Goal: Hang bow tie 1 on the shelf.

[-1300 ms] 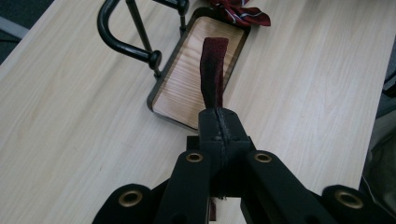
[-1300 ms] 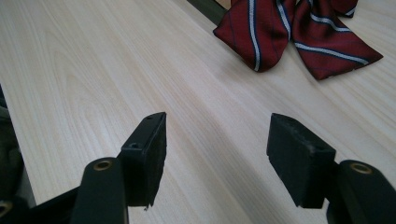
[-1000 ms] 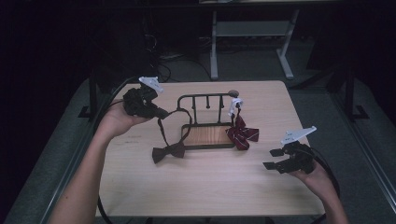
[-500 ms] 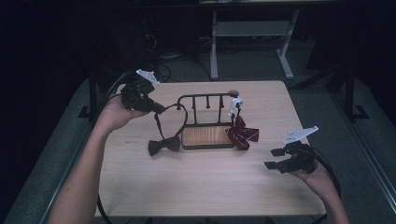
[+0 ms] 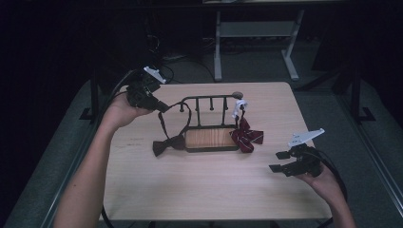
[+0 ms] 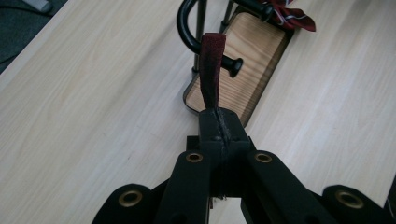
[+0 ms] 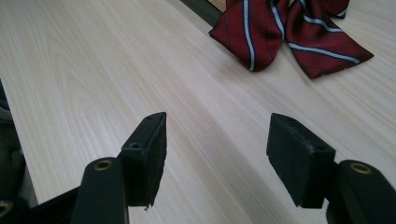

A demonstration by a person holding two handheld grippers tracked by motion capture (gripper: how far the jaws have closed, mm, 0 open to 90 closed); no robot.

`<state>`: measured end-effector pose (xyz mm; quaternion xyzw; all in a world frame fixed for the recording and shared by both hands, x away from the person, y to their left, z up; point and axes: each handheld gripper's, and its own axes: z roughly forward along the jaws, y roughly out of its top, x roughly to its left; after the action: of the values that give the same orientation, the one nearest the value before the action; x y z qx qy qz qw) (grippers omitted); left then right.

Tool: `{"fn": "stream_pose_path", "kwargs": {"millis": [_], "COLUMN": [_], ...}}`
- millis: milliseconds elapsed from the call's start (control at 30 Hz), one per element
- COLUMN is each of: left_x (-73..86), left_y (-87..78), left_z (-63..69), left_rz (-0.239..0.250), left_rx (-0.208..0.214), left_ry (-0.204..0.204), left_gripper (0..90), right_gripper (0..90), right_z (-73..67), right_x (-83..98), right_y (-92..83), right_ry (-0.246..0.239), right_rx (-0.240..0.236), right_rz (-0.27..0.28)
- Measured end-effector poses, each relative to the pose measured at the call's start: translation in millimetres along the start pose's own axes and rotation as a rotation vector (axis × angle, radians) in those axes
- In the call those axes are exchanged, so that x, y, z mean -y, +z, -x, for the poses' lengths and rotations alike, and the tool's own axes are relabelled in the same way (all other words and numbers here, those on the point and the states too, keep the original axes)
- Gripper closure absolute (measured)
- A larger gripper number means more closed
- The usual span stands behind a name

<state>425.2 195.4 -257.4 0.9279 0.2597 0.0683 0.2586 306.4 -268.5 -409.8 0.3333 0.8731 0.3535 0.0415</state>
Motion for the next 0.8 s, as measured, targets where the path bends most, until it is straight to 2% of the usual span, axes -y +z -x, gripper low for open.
{"fn": "stream_pose_path", "kwargs": {"millis": [267, 433, 600, 800], "left_x": [1.0, -0.8, -2.3, -2.9], "left_y": [7.4, 10.7, 17.0, 20.2], "left_z": [-9.1, -11.1, -12.7, -13.4], "left_rz": [-0.031, -0.032, -0.059, -0.089], "left_rx": [-0.015, -0.028, -0.048, -0.075], "left_ry": [-0.032, -0.047, -0.06, -0.052], "left_gripper": [90.0, 90.0, 89.9, 85.7], "right_gripper": [37.9, 37.9, 37.9, 37.8], "right_z": [-0.7, -0.2, -1.0, -0.4], "right_x": [0.0, 0.3, -0.2, 0.6], "right_y": [-1.2, -1.9, -1.2, -2.2], "right_ry": [0.004, -0.001, -0.004, 0.0], "right_rx": [0.0, -0.003, -0.004, -0.006], "right_rz": [0.001, 0.005, 0.0, 0.0]}}
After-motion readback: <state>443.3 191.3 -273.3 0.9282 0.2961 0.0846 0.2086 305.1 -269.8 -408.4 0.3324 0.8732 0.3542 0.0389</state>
